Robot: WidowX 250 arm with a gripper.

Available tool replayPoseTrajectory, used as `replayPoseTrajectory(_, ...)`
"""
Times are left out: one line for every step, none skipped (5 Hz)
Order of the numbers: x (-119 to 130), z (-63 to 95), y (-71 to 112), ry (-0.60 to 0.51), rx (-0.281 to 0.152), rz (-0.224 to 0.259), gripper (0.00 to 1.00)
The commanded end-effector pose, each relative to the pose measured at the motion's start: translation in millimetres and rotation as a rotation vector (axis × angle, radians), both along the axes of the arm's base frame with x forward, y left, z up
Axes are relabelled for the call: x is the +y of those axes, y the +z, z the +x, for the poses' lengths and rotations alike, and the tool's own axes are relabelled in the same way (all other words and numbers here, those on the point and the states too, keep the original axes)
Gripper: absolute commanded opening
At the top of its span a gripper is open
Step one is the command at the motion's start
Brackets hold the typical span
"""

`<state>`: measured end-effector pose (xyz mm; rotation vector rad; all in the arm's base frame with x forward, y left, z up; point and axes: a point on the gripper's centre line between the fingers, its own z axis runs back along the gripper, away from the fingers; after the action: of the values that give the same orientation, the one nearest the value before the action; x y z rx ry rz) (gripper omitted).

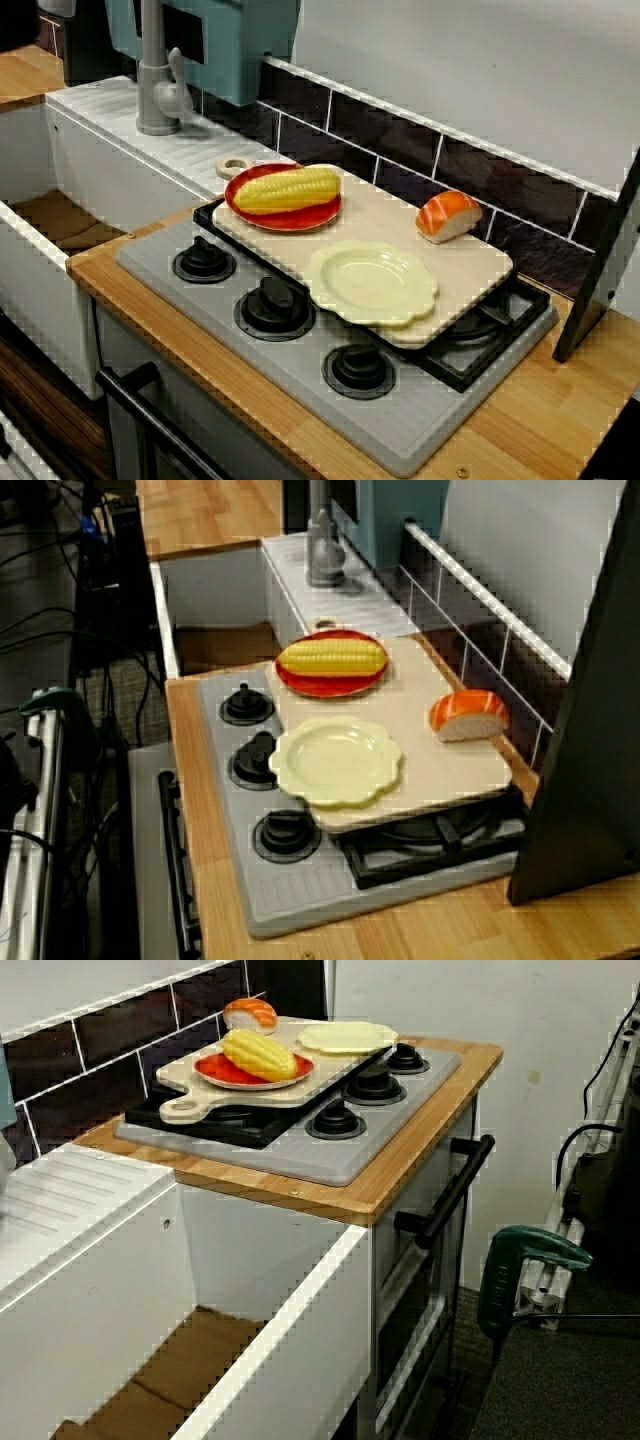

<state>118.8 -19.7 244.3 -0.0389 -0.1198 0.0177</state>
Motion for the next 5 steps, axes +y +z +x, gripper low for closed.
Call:
replayPoseTrajectory(0.0,0.0,0.0,0.000,0.000,0.000,1.00)
replayPoseTrajectory(-13.2,18.1,2.9,-0.092,-0.076,0.080,1.00)
replayPoseTrajectory(-19.6,44.5,-2.9,-0.220,-0.075,0.090,1.00)
replayPoseTrajectory(-24.9,67.0,-4.2,-0.354,-0.086,0.074,1.00)
replayPoseTrajectory(-30.0,86.8,-2.4,-0.392,-0.084,0.077,1.00)
